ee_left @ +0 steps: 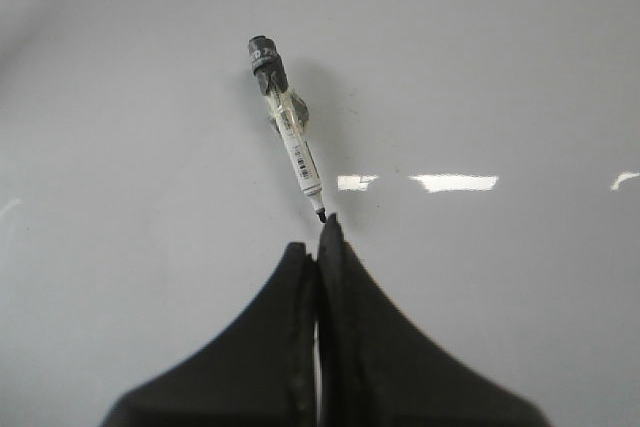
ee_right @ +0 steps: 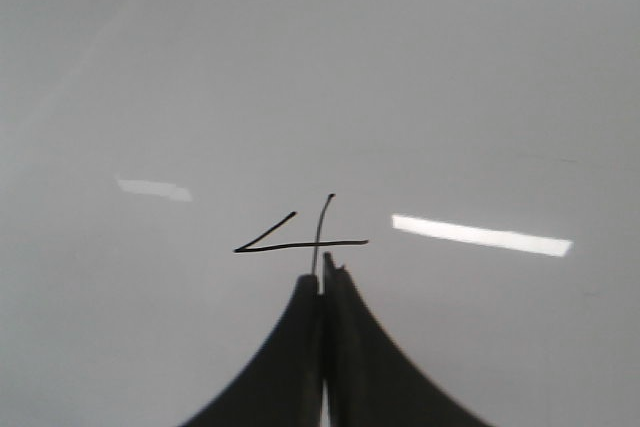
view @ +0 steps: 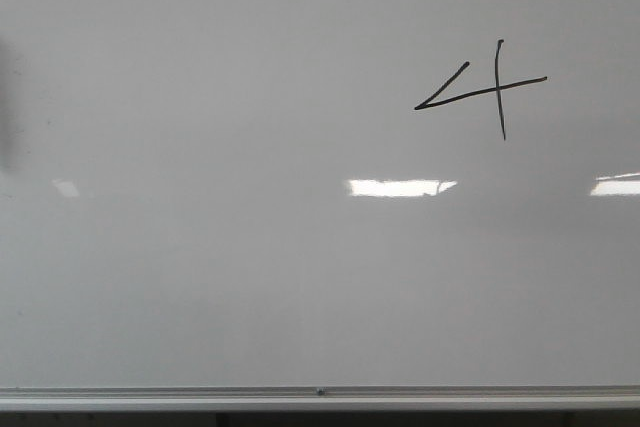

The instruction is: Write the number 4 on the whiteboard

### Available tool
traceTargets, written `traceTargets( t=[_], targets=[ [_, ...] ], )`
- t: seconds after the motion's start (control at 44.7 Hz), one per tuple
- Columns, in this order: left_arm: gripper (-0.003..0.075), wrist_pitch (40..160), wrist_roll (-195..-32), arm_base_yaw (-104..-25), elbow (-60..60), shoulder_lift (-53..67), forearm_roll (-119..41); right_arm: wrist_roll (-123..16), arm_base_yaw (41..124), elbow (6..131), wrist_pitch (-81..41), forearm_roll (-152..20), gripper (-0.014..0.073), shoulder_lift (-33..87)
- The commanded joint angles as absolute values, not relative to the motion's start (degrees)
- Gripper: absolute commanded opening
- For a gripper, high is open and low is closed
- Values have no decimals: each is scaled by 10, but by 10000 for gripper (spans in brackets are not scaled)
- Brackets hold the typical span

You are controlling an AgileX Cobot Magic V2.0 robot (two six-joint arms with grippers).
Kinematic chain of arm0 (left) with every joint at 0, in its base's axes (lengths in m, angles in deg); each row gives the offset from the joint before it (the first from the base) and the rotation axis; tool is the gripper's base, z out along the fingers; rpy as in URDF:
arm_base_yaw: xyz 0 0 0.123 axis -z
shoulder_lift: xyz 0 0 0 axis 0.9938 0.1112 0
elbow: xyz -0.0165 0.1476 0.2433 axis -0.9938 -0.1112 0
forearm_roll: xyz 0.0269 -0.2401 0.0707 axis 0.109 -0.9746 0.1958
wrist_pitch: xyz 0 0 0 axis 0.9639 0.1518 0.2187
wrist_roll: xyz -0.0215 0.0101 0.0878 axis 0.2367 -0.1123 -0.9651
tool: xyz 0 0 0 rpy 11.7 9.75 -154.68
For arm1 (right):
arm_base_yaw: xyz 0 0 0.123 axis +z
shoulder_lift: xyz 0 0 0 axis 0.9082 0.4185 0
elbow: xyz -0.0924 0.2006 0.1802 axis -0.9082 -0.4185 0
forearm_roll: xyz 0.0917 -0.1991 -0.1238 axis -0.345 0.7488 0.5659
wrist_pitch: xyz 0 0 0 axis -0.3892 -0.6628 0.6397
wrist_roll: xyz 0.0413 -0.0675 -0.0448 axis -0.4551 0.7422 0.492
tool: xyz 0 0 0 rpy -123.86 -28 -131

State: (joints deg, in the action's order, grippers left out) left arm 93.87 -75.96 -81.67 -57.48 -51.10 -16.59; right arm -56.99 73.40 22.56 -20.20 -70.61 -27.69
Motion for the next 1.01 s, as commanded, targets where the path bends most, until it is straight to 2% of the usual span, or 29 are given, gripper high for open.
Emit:
traceTargets(
  t=[0.0,0.179,0.38,0.56,0.985],
  targets=[
    [-20,888,-754,-812,-578,-520,-166,-623,721,209,-102,-636,-60,-271],
    [-20,888,-754,-812,-578,-520,-166,-720,673,143,-87,-556,-60,-271],
    [-20,888,-754,-812,-578,-520,-166,-740,627,90,-86,-556,-60,-285],
    [-20,888,-754,-812,-578,-520,-166,-740,627,73,-137,-556,-60,-333],
    [-20,888,-754,-812,-578,-520,-166,-740,627,73,-144,-556,-60,-331]
  ],
)
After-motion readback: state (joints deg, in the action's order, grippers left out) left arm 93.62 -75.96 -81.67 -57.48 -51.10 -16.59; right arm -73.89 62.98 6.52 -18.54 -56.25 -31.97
